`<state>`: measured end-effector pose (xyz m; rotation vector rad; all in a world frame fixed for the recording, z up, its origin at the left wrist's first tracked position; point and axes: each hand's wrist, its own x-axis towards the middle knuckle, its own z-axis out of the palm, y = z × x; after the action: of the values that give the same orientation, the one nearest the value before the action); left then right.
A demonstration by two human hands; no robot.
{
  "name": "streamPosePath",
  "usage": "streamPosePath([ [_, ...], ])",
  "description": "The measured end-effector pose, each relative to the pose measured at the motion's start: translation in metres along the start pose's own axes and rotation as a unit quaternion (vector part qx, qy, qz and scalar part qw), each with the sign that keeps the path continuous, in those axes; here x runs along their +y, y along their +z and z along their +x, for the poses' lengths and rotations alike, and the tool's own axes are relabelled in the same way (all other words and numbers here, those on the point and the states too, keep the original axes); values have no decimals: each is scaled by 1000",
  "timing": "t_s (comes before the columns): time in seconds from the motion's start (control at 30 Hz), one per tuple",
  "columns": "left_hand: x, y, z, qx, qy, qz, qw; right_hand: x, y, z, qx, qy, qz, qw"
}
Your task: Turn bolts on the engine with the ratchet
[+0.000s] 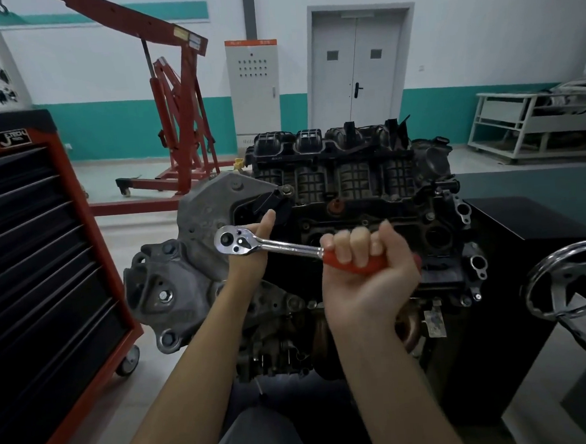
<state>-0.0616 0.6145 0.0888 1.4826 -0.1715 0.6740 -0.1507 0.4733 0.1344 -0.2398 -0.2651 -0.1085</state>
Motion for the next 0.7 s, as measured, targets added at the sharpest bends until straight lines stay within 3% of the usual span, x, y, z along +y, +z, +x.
streamPosePath([
  [0.33, -20, -3, 3, -4, -25, 21, 999, -7, 67, 84, -50, 159, -177, 970],
  [0.47, -24, -4, 5, 39, -36, -26, 998, -5, 40, 50, 1, 67, -89, 994],
  [0.57, -17, -3, 7, 13, 18, 1, 1000, 1, 11, 10, 24, 6, -4, 1000],
  [0.7, -7, -1, -1, -21, 49, -10, 999, 7, -4, -11, 16, -24, 7, 1000],
])
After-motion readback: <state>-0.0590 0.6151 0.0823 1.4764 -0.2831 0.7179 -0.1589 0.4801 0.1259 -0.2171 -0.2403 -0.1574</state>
